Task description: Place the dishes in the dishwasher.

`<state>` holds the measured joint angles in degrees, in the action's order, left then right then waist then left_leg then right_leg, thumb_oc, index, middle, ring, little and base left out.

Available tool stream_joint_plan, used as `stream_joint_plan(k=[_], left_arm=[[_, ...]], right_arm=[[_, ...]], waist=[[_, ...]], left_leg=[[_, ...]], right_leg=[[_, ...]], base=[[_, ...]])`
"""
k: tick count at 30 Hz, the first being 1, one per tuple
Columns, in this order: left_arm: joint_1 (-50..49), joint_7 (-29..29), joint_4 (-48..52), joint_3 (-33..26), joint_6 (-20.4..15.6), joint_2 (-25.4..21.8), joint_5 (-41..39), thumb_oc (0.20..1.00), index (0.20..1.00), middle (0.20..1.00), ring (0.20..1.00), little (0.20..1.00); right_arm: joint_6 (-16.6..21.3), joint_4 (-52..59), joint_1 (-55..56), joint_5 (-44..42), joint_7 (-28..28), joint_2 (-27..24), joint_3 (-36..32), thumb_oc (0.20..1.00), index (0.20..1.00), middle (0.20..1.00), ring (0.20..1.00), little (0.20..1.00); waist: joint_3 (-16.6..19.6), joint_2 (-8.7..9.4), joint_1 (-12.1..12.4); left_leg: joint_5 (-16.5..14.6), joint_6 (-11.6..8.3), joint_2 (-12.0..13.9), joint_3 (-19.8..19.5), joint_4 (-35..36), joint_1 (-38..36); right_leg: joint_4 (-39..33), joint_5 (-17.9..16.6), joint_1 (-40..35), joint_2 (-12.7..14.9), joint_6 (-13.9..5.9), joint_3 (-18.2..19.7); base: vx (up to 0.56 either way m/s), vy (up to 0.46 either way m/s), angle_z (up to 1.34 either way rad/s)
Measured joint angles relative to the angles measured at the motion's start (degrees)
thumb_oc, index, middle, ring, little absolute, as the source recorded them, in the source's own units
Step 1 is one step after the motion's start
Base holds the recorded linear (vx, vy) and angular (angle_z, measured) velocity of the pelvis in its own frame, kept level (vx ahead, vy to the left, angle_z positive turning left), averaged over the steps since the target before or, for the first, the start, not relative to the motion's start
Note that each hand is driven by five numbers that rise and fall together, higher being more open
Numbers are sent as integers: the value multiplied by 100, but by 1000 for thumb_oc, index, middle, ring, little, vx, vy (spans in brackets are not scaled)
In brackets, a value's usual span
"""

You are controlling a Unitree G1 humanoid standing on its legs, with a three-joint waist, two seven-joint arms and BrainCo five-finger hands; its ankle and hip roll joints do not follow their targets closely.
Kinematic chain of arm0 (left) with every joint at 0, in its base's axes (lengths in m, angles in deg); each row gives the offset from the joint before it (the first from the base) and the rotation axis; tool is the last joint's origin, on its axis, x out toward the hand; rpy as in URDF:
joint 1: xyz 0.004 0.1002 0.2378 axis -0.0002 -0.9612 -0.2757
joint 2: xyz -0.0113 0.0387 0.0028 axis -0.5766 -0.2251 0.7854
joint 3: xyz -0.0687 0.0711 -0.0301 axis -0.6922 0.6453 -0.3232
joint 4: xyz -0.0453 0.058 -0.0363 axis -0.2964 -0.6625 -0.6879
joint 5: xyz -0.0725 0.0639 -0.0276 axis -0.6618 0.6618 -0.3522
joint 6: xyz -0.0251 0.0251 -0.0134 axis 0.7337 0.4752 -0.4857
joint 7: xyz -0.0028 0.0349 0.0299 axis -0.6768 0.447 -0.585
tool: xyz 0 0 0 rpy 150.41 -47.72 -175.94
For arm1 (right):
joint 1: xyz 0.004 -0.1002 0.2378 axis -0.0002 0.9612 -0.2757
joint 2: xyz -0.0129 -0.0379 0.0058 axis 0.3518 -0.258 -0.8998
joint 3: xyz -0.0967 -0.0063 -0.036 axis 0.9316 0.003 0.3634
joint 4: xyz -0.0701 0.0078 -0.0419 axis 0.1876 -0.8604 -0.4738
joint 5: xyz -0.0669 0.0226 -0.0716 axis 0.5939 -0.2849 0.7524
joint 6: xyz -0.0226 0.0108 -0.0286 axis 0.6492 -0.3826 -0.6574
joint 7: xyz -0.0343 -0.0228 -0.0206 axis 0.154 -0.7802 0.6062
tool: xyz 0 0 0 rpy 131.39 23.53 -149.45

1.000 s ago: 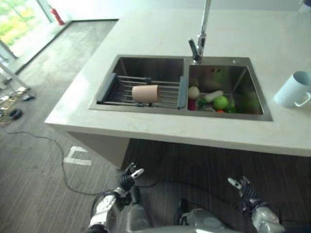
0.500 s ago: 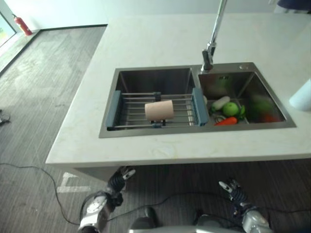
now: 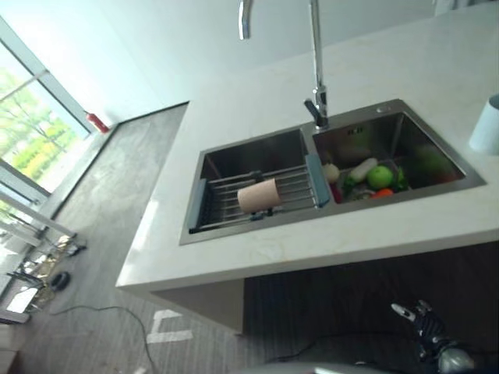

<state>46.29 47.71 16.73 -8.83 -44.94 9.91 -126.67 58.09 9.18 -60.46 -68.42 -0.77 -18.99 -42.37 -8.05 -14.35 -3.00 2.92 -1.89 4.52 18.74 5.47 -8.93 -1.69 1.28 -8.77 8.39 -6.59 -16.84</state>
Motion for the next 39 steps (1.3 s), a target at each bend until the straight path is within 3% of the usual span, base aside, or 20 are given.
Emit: stream_joint_plan(k=[2,4,5,6,9,14,17,18,23,26,32,33,36,39], left_arm=[[181,126,-24,-387,-194,-854,104,1000,1000,1000,1000,1000],[249,330,148,-640,-558,-1189,76,1000,1000,1000,1000,1000],[316,456,188,-1037,-594,-1349,36,1000,1000,1000,1000,1000],[312,697,497,-1538,-885,-1551,-55,1000,1000,1000,1000,1000],[324,1446,1658,-1939,-1640,-1832,-77,1000,1000,1000,1000,1000],[687,2277,3832,-1712,-2971,-1840,-12,1000,1000,1000,1000,1000],[974,2488,5509,-884,-3426,-1755,567,1000,1000,1000,1000,1000],[1133,2412,5934,-506,-3606,-1669,841,1000,1000,1000,1000,1000],[1402,1614,6896,379,-3783,-1319,1397,1000,1000,1000,1000,1000],[1579,998,7218,959,-3767,-1301,2048,1000,1000,1000,1000,1000],[2128,878,7161,1691,-3641,-1400,3185,1000,1000,1000,1000,1000],[2310,877,7073,1812,-3621,-1411,3354,1000,1000,1000,1000,1000],[2867,876,6957,2075,-3421,-1516,3357,1000,1000,1000,1000,1000],[3402,851,6580,2784,-3128,-1571,3616,1000,1000,1000,1000,1000]], right_arm=[[-41,13,58,-3,56,-104,36,1000,1000,1000,1000,1000],[-103,31,109,-11,97,-78,48,1000,1000,1000,1000,1000],[-118,32,130,-13,110,-71,79,1000,1000,1000,1000,1000],[-115,67,144,-20,181,-9,69,1000,1000,1000,1000,1000],[-91,154,233,-38,298,101,63,1000,1000,1000,1000,1000],[-80,285,306,-234,350,546,61,1000,1000,1000,1000,1000],[-56,371,432,-233,333,799,51,1000,1000,1000,1000,1000],[-55,376,465,-232,327,912,54,1000,1000,1000,1000,1000],[-56,400,577,-216,182,1053,61,1000,1000,1000,1000,1000],[-57,353,610,-102,99,1015,18,1000,1000,1000,1000,1000],[-59,339,553,3,-4,697,35,1000,1000,1000,1000,1000],[-59,366,503,0,-39,616,33,1000,1000,1000,1000,1000],[-57,453,237,-3,-95,568,28,1000,1000,1000,1000,1000],[-60,453,-4,-2,-179,567,39,1000,1000,1000,1000,1000]], waist=[[19,-88,5],[40,-133,17],[20,-69,23],[10,-5,60],[29,158,211],[79,713,310],[78,1070,307],[71,1096,286],[57,1140,29],[-4,1004,-163],[-242,883,-305],[-333,833,-312],[-805,979,-385],[-1209,1039,-467]], left_leg=[[-9,10,-43,-1,1,12],[-10,14,-68,-47,-25,29],[-11,12,-73,-88,-27,52],[-1,3,-63,-110,-33,73],[1,1,-63,-148,-34,89],[11,-17,-19,-243,-34,91],[11,-19,-13,-226,-35,83],[10,-19,-15,-220,-34,80],[0,-33,18,-41,-35,82],[-6,-40,47,90,-34,80],[-5,-50,70,359,-33,243],[19,-31,60,391,-34,331],[104,12,44,508,-36,624],[132,45,29,544,-36,704]], right_leg=[[-12,-13,5,38,-21,-8],[17,-24,12,70,-61,-46],[28,-26,14,69,-69,-96],[75,-25,37,64,-67,-122],[239,53,109,86,-49,-139],[382,173,120,63,-15,-245],[385,175,124,56,-12,-231],[382,175,122,59,-12,-223],[326,74,223,4,15,-26],[104,-60,214,-69,28,120],[-144,-268,420,-117,-2,381],[-161,-359,521,-110,40,412],[-236,-579,831,-111,66,529],[-255,-633,924,-94,56,550]], base=[[-5,-20,0],[-22,-79,10],[-21,-81,18],[-13,-96,15],[9,-111,8],[30,-76,10],[56,-38,-2],[63,-21,-9],[20,13,-21],[53,44,-26],[-21,53,-23],[-115,68,-16],[-165,99,-19],[-78,34,-8]])
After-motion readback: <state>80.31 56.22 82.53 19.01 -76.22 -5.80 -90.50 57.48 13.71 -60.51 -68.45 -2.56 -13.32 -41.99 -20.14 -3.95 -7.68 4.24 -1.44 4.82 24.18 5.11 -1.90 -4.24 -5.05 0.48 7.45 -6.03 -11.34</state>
